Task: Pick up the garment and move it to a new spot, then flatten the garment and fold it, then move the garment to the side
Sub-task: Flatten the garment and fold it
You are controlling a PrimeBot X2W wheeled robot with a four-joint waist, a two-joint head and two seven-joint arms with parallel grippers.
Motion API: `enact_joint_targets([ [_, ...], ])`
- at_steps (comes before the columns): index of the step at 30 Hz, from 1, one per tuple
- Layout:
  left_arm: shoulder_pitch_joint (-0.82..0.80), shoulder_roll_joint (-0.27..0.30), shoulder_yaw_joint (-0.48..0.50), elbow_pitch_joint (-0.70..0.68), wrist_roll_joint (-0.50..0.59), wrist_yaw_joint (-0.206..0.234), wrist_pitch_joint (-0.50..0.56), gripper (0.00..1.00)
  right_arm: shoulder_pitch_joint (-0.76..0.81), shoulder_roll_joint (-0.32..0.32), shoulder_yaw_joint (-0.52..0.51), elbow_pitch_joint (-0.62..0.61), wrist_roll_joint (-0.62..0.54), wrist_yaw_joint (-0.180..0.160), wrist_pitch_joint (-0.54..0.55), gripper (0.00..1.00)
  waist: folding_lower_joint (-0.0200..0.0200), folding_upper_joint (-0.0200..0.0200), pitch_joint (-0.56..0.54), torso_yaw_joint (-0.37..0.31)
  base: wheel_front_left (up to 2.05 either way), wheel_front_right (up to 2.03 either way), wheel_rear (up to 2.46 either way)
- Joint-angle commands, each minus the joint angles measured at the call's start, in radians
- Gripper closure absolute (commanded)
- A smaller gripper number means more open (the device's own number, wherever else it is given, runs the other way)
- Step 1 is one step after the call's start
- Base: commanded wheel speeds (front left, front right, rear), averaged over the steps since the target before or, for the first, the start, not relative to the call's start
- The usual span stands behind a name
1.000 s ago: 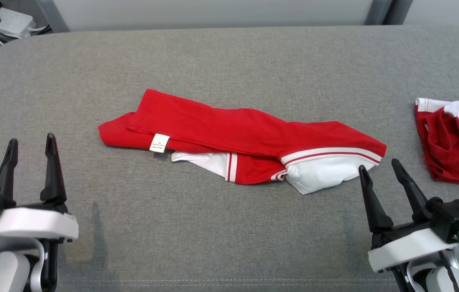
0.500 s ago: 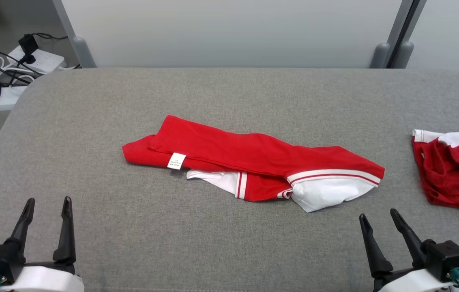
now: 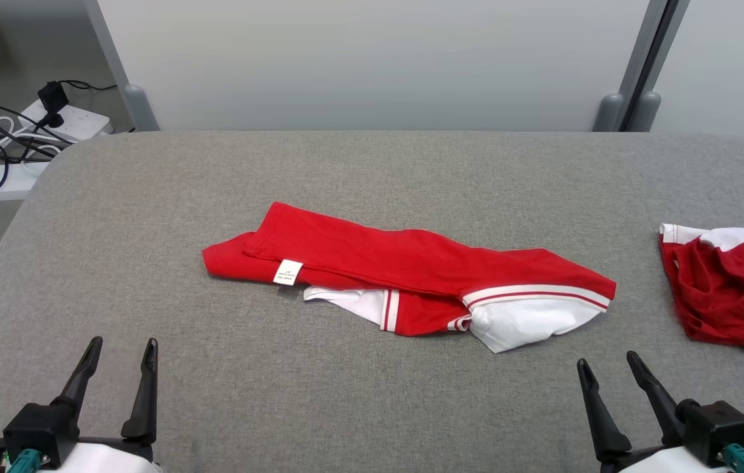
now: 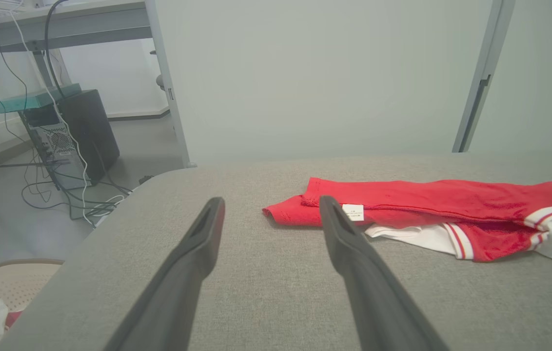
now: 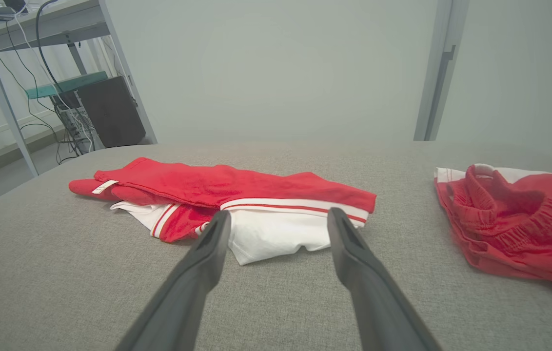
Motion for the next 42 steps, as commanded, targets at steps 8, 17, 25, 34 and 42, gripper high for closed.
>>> enact_joint_targets([
  [8, -0.075, -0.008, 0.072, -0.004, 0.029, -0.034, -0.01, 0.0, -0.043, -0.027, 0.034, -0.016, -0.006, 0.004, -0.011, 0.0, 0.0, -0.0001, 0.01, 0.003, 0.0, 0.0, 0.0],
  [17, -0.107, -0.042, 0.083, 0.001, 0.057, -0.064, -0.01, 0.0, -0.13, -0.098, 0.101, 0.038, -0.023, 0.004, 0.032, 0.0, 0.0, -0.0001, 0.051, 0.021, 0.0, 0.0, 0.0],
  [25, -0.168, -0.085, 0.072, 0.012, 0.084, -0.103, -0.01, 0.0, -0.327, -0.202, 0.272, 0.246, -0.002, 0.004, 0.089, 0.0, 0.0, -0.0001, 0.115, 0.078, 0.0, 0.0, 0.0],
  [34, -0.212, -0.135, 0.093, 0.051, 0.11, -0.145, -0.01, 0.0, -0.501, -0.199, 0.378, 0.542, 0.029, 0.004, 0.126, 0.0, 0.0, -0.0001, 0.152, 0.131, 0.0, 0.0, 0.0],
  [42, -0.224, -0.165, 0.124, 0.07, 0.141, -0.178, -0.01, 0.0, -0.579, -0.171, 0.422, 0.69, 0.08, 0.004, 0.116, 1.0, 0.0, -0.0001, 0.166, 0.139, 0.0, 0.0, 0.0],
])
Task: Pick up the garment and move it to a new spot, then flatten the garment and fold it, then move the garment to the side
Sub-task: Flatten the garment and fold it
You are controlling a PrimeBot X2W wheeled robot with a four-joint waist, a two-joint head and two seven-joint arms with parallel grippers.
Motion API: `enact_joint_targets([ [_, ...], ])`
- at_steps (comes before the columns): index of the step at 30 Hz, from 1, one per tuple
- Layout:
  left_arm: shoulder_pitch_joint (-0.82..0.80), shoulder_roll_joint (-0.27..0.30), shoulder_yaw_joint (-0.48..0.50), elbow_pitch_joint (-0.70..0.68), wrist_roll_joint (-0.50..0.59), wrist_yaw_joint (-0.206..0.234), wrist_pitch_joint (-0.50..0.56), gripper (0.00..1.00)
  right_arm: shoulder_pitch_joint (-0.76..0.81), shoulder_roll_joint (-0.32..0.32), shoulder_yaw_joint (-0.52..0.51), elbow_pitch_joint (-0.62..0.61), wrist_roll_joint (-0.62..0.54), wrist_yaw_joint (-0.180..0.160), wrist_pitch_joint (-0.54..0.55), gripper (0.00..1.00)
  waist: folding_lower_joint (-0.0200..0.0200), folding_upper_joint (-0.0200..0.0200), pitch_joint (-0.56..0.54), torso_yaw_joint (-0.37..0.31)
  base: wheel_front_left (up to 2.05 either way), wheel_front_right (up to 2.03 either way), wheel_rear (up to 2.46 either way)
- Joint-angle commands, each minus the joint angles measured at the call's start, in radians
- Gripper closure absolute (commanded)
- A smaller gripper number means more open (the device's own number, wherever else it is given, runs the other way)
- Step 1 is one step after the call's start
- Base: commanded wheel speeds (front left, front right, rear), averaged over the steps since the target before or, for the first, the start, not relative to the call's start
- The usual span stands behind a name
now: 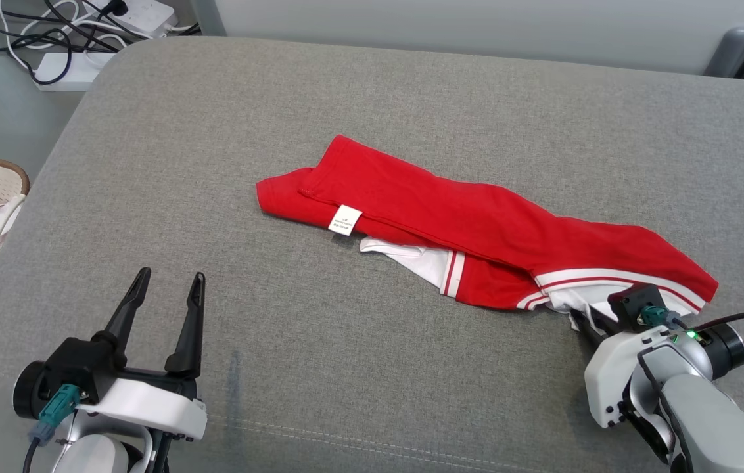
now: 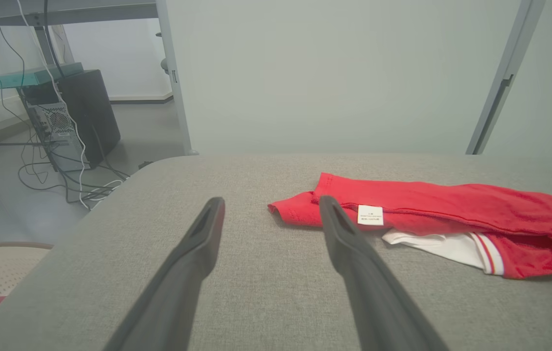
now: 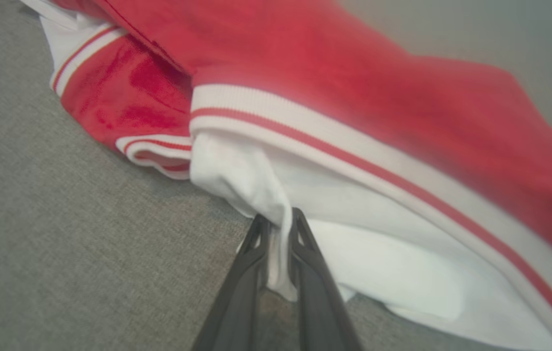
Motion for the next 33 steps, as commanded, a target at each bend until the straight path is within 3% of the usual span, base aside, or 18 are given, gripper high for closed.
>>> enact_joint_targets([
  [1, -0.058, 0.012, 0.047, -0.018, 0.014, -0.011, -0.01, 0.0, -0.005, 0.003, 0.033, 0.001, 0.043, 0.003, 0.001, 1.0, 0.0, -0.0001, 0.003, 0.0, 0.0, 0.0, 0.0],
  [5, -0.062, 0.005, 0.056, -0.012, 0.026, -0.022, -0.01, 0.0, 0.004, 0.0, 0.066, -0.046, 0.165, 0.003, 0.04, 1.0, 0.0, -0.0001, 0.006, -0.008, 0.0, 0.0, 0.0],
  [10, -0.068, -0.002, 0.076, -0.008, 0.04, -0.036, -0.01, 0.0, 0.007, -0.113, 0.152, -0.287, 0.46, 0.003, 0.24, 1.0, 0.0, -0.0001, 0.02, -0.04, 0.0, 0.0, 0.0],
  [14, -0.082, -0.009, 0.082, -0.004, 0.052, -0.049, -0.01, 0.0, 0.008, -0.222, 0.104, -0.459, 0.722, 0.003, 0.425, 1.0, 0.0, -0.0001, 0.035, -0.055, 0.0, 0.0, 0.0],
  [18, -0.109, -0.021, 0.075, -0.002, 0.062, -0.061, -0.01, 0.0, 0.0, -0.273, -0.003, -0.52, 0.926, 0.003, 0.529, 1.0, 0.0, -0.0001, 0.057, -0.05, 0.0, 0.0, 0.0],
  [23, -0.149, -0.043, 0.057, 0.005, 0.072, -0.075, -0.01, 0.0, -0.075, -0.281, -0.104, -0.444, 1.046, 0.003, 0.563, 1.0, 0.0, -0.0001, 0.096, -0.021, 0.0, 0.0, 0.0],
  [29, -0.18, -0.058, 0.037, 0.019, 0.073, -0.082, -0.01, 0.0, -0.198, -0.272, -0.094, -0.355, 0.994, 0.003, 0.482, 1.0, 0.0, -0.0001, 0.144, 0.013, 0.0, 0.0, 0.0],
  [30, -0.187, -0.061, 0.031, 0.022, 0.073, -0.083, -0.01, 0.0, -0.215, -0.277, -0.088, -0.332, 0.972, 0.003, 0.452, 0.54, 0.0, -0.0001, 0.151, 0.022, 0.0, 0.0, 0.0],
  [31, -0.194, -0.065, 0.026, 0.023, 0.073, -0.084, -0.01, 0.0, -0.23, -0.282, -0.078, -0.314, 0.948, 0.003, 0.42, 0.0, 0.0, -0.0001, 0.156, 0.029, 0.0, 0.0, 0.0],
  [33, -0.204, -0.07, 0.015, 0.028, 0.072, -0.085, -0.01, 0.0, -0.25, -0.283, -0.068, -0.275, 0.923, 0.003, 0.353, 0.0, 0.0, -0.0001, 0.166, 0.042, 0.0, 0.0, 0.0],
])
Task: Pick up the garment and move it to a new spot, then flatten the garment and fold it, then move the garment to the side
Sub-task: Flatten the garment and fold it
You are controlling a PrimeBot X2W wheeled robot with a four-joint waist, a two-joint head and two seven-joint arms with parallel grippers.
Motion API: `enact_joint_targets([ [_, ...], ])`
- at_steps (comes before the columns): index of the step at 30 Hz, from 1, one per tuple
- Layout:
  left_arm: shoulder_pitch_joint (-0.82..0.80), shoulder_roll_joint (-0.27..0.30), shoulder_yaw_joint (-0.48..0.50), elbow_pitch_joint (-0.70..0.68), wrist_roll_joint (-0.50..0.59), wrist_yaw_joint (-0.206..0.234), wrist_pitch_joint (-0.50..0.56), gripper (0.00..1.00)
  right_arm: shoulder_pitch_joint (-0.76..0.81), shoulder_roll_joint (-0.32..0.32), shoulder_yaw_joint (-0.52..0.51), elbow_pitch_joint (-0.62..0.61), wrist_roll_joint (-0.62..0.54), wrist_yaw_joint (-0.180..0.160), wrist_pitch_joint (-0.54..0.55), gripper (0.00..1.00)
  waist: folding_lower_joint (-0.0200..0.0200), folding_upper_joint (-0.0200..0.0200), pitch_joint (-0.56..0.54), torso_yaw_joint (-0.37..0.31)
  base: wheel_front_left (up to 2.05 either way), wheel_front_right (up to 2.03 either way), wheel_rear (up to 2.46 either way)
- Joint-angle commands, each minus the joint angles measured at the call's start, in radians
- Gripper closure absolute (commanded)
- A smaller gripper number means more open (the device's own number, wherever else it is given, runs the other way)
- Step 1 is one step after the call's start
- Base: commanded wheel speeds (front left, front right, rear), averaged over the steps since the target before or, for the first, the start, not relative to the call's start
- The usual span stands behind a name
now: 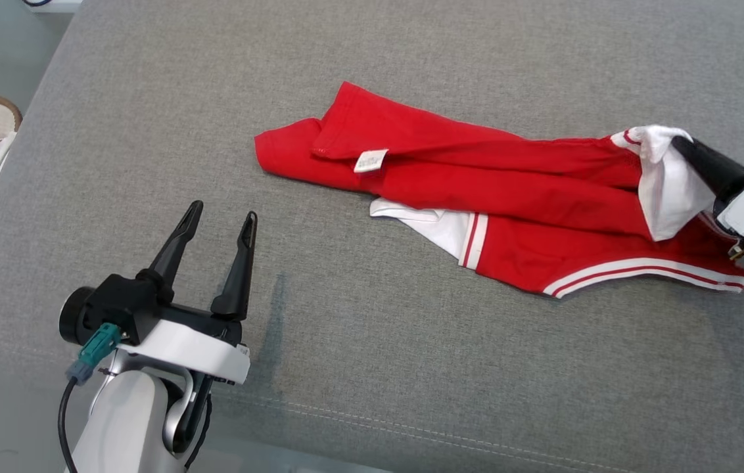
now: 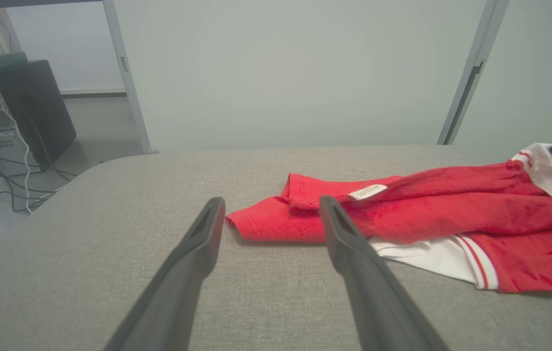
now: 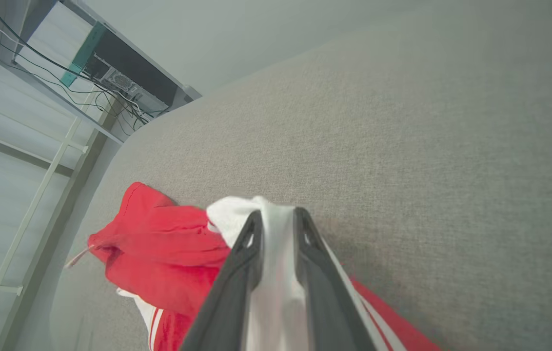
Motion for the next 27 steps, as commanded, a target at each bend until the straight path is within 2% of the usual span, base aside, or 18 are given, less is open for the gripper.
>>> enact_joint_targets([
  [1, -0.038, 0.02, 0.029, -0.019, 0.008, -0.006, -0.006, 0.0, -0.016, -0.015, 0.014, -0.007, -0.018, 0.004, -0.051, 0.0, 0.0, 0.0, 0.015, 0.016, 0.0, 0.0, 0.0],
  [7, -0.046, 0.024, 0.028, -0.012, 0.005, -0.007, -0.006, 0.0, -0.026, -0.039, 0.073, -0.006, -0.054, 0.004, -0.238, 0.0, 0.0, 0.0, 0.019, 0.007, 0.0, 0.0, 0.0],
  [14, -0.03, 0.05, 0.053, -0.01, 0.011, -0.007, -0.006, 0.0, 0.034, -0.088, 0.117, -0.049, -0.121, 0.004, -0.513, 0.0, 0.0, 0.0, -0.018, -0.042, 0.0, 0.0, 0.0],
  [16, -0.025, 0.053, 0.058, -0.009, 0.012, -0.007, -0.006, 0.0, 0.048, -0.097, 0.118, -0.052, -0.145, 0.004, -0.539, 0.0, 0.0, 0.0, -0.024, -0.05, 0.0, 0.0, 0.0],
  [20, -0.002, 0.066, 0.084, -0.006, 0.018, -0.007, -0.006, 0.0, 0.119, -0.093, 0.058, -0.072, -0.233, 0.004, -0.581, 0.0, 0.0, 0.0, -0.055, -0.086, 0.0, 0.0, 0.0],
  [22, 0.012, 0.072, 0.097, -0.002, 0.019, -0.007, -0.006, 0.0, 0.167, -0.07, -0.009, -0.103, -0.293, 0.004, -0.583, 0.0, 0.0, 0.0, -0.072, -0.102, 0.0, 0.0, 0.0],
  [27, 0.05, 0.081, 0.132, 0.01, 0.021, -0.003, -0.006, 0.0, 0.34, 0.038, -0.174, -0.195, -0.491, 0.004, -0.583, 0.0, 0.0, 0.0, -0.126, -0.134, 0.0, 0.0, 0.0],
])
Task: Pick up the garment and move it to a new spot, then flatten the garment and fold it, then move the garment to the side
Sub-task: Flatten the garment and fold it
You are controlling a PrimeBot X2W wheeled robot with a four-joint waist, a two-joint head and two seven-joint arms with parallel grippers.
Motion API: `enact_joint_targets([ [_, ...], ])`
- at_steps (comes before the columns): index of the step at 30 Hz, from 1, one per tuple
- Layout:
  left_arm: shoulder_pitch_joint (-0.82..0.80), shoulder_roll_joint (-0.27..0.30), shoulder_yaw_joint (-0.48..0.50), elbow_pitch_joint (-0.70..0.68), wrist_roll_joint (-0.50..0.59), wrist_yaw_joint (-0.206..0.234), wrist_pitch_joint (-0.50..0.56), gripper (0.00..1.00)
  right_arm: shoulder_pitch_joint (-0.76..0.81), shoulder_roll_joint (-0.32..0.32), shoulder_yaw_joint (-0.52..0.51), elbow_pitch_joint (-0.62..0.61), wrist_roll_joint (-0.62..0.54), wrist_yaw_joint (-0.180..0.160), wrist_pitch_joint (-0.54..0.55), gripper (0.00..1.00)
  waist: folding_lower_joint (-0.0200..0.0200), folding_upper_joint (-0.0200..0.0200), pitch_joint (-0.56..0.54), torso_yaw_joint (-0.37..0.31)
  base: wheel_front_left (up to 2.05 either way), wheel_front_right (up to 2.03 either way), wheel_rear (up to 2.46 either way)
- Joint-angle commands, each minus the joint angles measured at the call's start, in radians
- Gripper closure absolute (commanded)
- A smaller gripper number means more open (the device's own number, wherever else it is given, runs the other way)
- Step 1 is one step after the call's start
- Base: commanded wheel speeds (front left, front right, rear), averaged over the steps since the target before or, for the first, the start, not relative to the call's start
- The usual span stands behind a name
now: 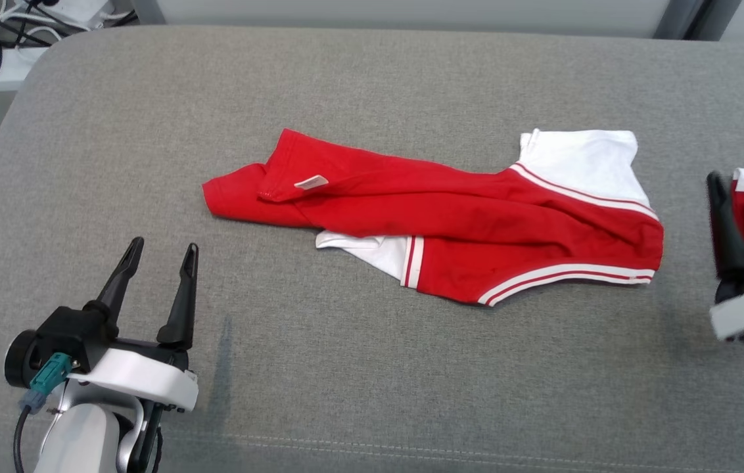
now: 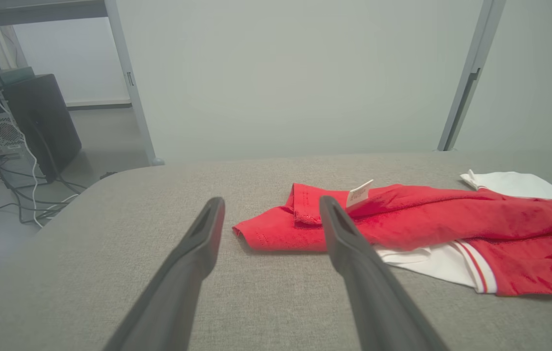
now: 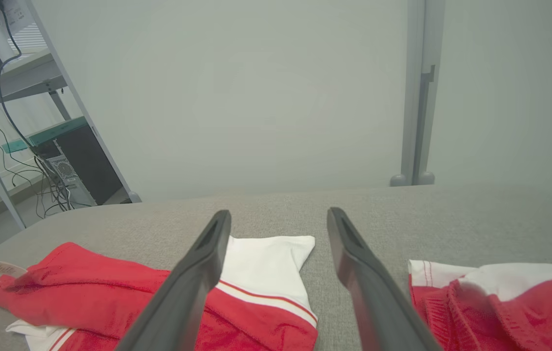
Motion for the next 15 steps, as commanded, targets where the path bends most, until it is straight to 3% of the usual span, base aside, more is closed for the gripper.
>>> enact_joint_targets([
  [1, 0.0, 0.034, 0.045, -0.015, 0.005, 0.0, -0.006, 0.0, 0.074, 0.017, -0.014, -0.041, -0.053, 0.004, -0.013, 0.0, 0.0, 0.0, -0.037, -0.024, 0.0, 0.0, 0.0],
  [6, 0.046, 0.048, 0.063, -0.003, 0.01, 0.01, -0.006, 0.0, 0.224, 0.127, -0.092, -0.086, -0.218, 0.004, -0.013, 0.0, 0.0, 0.0, -0.085, -0.049, 0.0, 0.0, 0.0],
  [15, 0.132, 0.072, 0.088, -0.024, 0.0, 0.037, 0.007, 0.0, 0.404, 0.274, -0.174, -0.199, -0.394, 0.004, -0.01, 0.0, 0.0, 0.0, -0.16, -0.075, 0.0, 0.0, 0.0],
])
